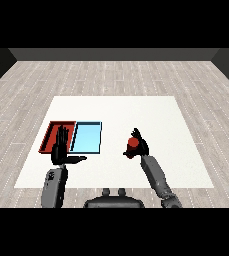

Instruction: Pick the red can and put it in the red box

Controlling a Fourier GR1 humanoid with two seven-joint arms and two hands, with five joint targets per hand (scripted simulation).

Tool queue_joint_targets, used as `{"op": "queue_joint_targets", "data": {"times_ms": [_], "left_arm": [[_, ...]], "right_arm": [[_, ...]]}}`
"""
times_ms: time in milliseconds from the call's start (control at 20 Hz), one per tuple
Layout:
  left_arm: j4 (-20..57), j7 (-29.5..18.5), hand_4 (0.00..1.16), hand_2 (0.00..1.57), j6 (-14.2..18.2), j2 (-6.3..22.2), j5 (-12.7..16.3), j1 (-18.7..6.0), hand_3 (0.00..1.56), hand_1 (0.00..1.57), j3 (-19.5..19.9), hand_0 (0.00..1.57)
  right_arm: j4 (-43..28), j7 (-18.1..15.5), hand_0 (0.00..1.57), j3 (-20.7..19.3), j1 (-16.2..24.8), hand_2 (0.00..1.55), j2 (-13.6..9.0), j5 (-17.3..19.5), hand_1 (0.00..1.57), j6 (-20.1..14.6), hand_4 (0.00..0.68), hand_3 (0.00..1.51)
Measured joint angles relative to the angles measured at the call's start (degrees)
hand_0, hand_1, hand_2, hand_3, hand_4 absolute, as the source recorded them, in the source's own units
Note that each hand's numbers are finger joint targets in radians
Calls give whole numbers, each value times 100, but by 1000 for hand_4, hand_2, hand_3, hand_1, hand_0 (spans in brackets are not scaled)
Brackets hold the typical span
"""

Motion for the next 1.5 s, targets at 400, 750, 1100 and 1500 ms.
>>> {"op": "queue_joint_targets", "data": {"times_ms": [400, 750, 1100, 1500], "left_arm": [[-24, -146, 0, 0, -51, 23, -29, 182, 0, 0, 9, 0], [-44, -49, 0, 0, -4, -24, -57, 89, 0, 0, -47, 0], [129, 18, 0, 0, 69, -77, -104, -90, 0, 0, -122, 0], [167, -98, 0, 0, -36, -125, -244, 44, 0, 0, -366, 0]], "right_arm": [[84, 27, 1465, 370, 49, 1460, 3, -71, 1465, -1076, 614, 1421], [222, 39, 1451, 451, -128, 1441, -6, 61, 1451, -1551, 594, 1396], [-136, 118, 1437, 520, -33, 1433, -8, 409, 1437, -1674, 615, 1369], [-1512, 497, 1433, 723, 262, 1427, -166, 715, 1433, -1784, 622, 1377]]}}
